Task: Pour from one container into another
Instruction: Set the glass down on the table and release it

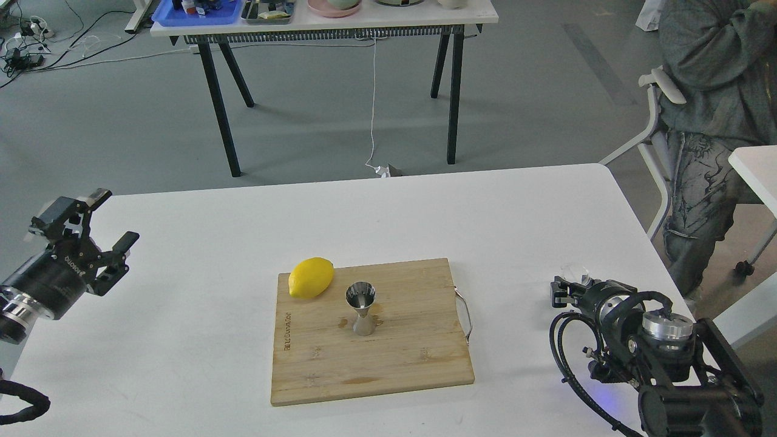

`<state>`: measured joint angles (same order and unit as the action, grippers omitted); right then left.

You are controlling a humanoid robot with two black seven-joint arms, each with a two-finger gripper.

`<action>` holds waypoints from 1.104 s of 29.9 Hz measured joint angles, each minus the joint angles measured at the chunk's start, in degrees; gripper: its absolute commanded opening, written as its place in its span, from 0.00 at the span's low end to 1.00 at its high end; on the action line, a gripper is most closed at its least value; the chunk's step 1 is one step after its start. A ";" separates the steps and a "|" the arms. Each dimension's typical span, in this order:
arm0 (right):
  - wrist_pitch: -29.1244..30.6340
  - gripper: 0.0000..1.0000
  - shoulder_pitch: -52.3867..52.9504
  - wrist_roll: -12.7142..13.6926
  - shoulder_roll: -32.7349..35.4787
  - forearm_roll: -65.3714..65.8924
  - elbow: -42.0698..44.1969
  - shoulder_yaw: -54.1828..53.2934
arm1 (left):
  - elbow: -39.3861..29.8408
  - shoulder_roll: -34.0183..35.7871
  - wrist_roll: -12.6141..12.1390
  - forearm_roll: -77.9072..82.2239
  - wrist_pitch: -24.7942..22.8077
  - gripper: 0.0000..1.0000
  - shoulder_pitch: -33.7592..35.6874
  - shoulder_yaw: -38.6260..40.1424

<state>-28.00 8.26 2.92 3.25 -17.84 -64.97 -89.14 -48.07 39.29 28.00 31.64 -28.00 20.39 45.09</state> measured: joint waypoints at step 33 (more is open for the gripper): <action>0.00 0.97 0.36 0.16 0.59 -0.08 -2.16 0.72 | 0.07 -0.09 0.00 0.00 0.00 0.96 -0.02 -0.06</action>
<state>-28.00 8.62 3.08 3.84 -17.92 -67.13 -88.42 -48.00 39.20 28.00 31.64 -28.00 20.37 45.03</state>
